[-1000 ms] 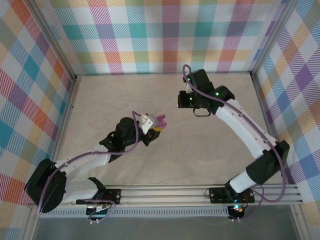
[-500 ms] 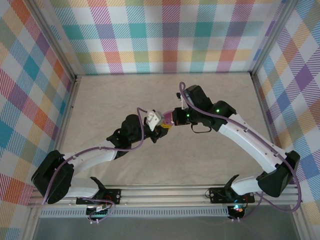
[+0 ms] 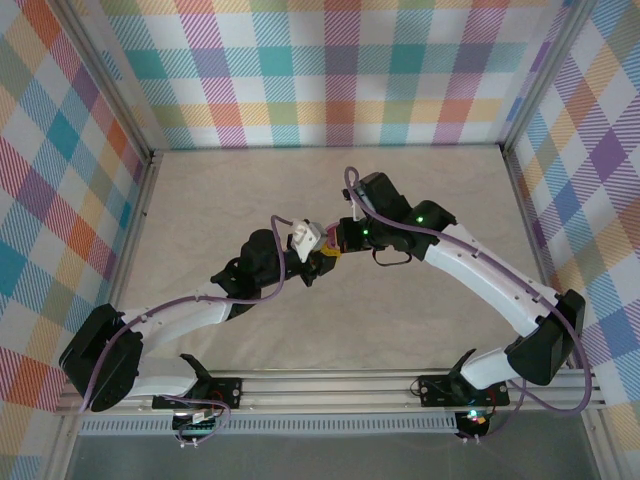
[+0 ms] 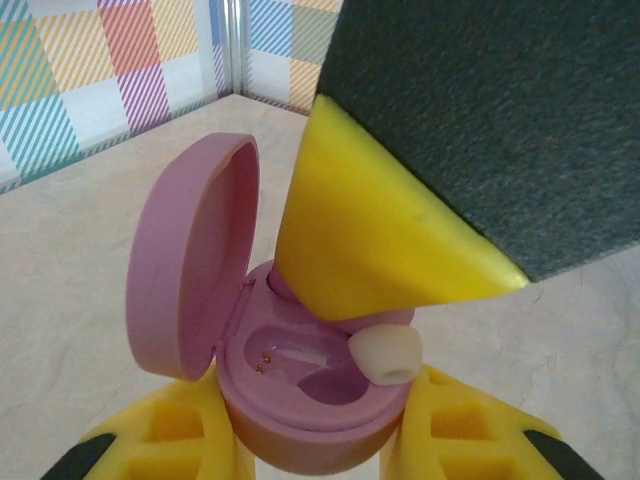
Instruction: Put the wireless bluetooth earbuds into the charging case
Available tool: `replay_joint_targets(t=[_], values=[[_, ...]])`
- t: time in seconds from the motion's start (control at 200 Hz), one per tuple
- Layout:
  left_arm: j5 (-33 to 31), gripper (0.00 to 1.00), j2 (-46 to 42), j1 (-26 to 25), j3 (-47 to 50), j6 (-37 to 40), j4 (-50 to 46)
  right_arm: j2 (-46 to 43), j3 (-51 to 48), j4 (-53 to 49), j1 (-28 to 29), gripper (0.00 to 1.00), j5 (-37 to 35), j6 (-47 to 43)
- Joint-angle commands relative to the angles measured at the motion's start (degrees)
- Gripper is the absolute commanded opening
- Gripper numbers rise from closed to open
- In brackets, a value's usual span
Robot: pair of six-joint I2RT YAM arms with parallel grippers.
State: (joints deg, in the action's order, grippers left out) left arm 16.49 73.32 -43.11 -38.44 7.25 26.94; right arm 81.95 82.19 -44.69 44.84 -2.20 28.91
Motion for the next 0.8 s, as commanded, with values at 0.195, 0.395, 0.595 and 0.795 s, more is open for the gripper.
replay_joint_targets(t=[0.195, 0.395, 0.595, 0.795], values=[[0.85, 0.0, -1.6, -1.26, -1.38, -0.21, 0.53, 2.24, 2.23, -0.13, 0.7, 0.03, -1.88, -0.7], [0.58, 0.0, -1.77, -1.42, -1.11, -0.19, 0.42, 3.11, 3.08, -0.31, 1.37, 0.03, -1.76, -0.69], [-0.03, 0.0, -2.18, -1.44, -0.98, 0.13, 0.07, 3.92, 3.81, -2.02, 2.23, 0.07, -1.85, -1.04], [-0.54, 0.0, -2.73, -1.39, -0.84, 0.4, -0.1, 3.96, 5.36, -4.43, 2.79, 0.15, -1.53, -0.71]])
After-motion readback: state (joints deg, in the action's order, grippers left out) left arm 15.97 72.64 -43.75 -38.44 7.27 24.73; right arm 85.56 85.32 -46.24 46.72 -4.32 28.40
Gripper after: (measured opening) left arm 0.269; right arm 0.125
